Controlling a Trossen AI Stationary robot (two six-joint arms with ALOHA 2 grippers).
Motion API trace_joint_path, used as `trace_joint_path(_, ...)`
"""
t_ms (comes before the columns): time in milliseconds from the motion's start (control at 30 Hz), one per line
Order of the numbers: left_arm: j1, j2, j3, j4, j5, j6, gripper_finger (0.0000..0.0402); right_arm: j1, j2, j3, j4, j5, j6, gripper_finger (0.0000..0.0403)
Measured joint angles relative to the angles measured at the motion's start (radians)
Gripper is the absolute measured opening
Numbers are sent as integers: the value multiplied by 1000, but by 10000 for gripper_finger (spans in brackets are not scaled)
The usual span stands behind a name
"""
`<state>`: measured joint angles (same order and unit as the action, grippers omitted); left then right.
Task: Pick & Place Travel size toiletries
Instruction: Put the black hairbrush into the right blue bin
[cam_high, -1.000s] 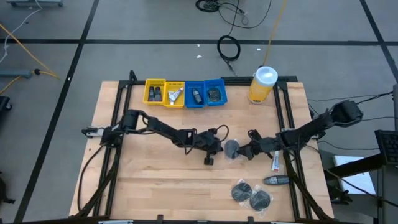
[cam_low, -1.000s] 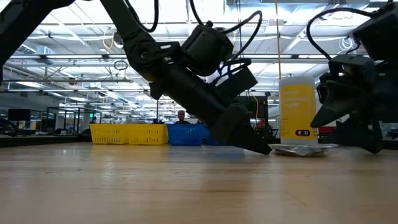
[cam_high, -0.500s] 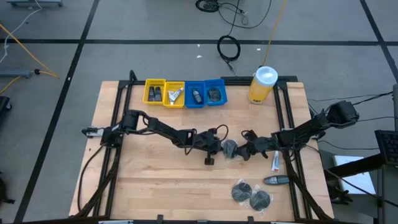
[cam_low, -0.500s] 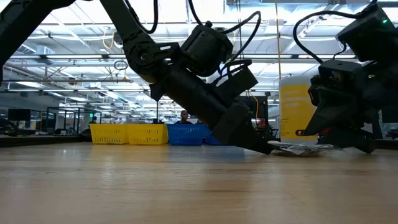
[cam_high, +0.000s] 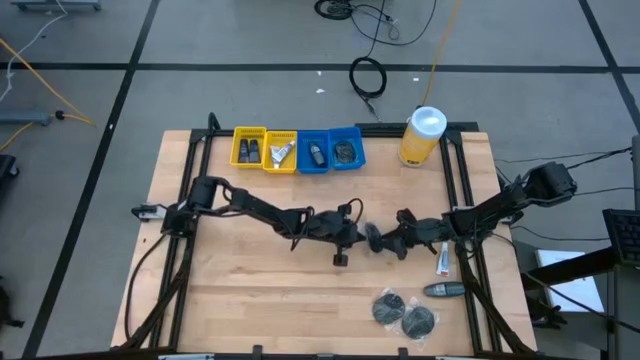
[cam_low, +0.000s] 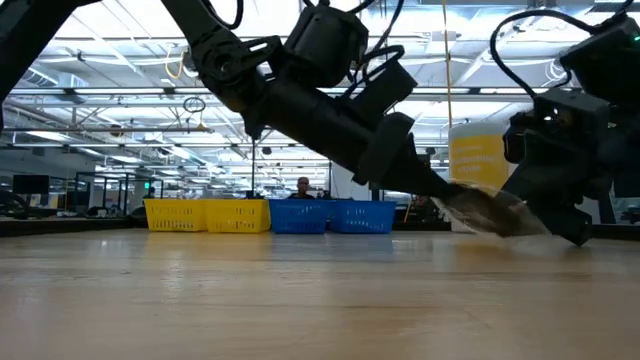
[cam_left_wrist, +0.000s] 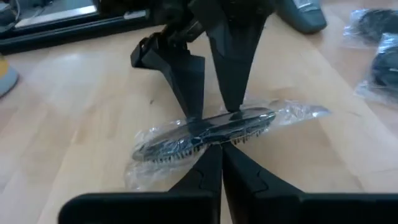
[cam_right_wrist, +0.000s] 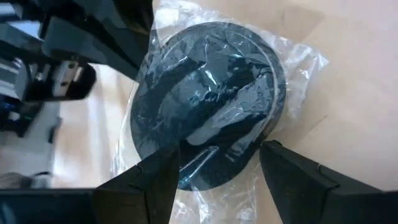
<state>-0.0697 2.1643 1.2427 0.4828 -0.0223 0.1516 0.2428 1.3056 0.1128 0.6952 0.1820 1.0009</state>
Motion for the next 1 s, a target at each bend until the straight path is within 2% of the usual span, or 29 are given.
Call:
trace_joint_path(267, 12, 0, 0, -8, -5, -7, 7, 0, 3, 38, -15, 23, -211, 212)
trace_joint_path(467, 11, 0, 0, -8, -4, -7, 12, -2, 2, 39, -9, 53, -259, 217)
trace_joint_path(567, 12, 0, 0, -7, -4, -7, 20, -2, 2, 40, -7, 51, -287, 241)
trace_joint_path(667, 12, 0, 0, -8, -5, -7, 16, -1, 2, 40, -3, 49, -344, 283)
trace_joint_path(800, 12, 0, 0, -8, -4, -7, 2, 4, 1, 40, 20, 46, -522, 334)
trace_joint_path(933, 11, 0, 0, -8, -3, -8, 13, 43, 1, 41, 28, 56, -776, 348)
trace_joint_path(1000, 11, 0, 0, -8, -3, -8, 20, 69, 1, 44, 39, 92, -846, 345)
